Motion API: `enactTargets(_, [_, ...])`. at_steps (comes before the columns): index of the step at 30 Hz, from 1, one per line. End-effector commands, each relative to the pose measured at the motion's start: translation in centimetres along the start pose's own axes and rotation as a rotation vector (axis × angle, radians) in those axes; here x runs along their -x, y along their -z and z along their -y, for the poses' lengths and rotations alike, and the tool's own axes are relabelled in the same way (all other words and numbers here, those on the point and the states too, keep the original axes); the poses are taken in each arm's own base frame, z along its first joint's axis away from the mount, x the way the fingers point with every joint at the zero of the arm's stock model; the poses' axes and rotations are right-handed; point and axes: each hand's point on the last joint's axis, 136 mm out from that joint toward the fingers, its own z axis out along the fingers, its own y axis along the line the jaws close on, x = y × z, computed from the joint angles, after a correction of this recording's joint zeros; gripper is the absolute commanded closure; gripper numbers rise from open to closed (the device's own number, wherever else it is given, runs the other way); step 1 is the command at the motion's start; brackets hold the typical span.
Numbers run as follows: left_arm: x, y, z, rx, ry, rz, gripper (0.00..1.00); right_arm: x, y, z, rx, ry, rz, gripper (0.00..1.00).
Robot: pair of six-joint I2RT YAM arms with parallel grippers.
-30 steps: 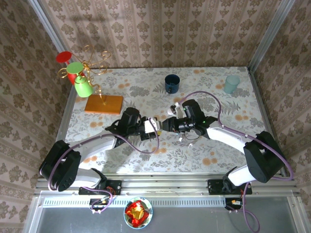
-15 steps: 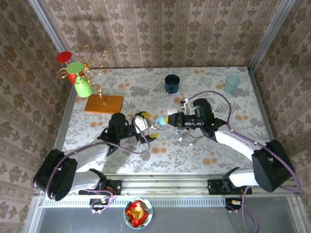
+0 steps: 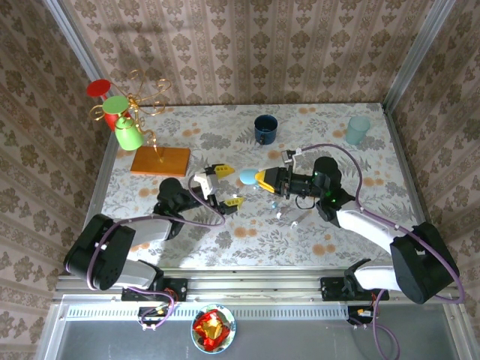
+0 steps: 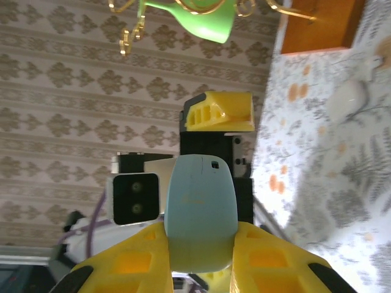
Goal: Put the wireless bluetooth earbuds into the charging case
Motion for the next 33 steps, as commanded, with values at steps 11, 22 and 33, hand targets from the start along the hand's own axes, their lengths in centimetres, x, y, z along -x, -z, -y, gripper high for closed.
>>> enactTargets(11, [4.6,-1.9,1.8,-0.194,0.036,0.105,0.21,-2.0,1.7,-3.8,0.189,-0.033,-0.005,0.87])
enactTargets(22, [4.9,-3.5,2.7,-0.281,0.071,0.108,0.35,-2.5,2.1,-4.4,0.211,-0.004,0.001,0.87])
enactTargets(33, [5.3,-3.9,2.9,-0.286,0.057,0.119,0.44,-2.3,1.9,-4.1,0.206,-0.008,-0.001,0.88])
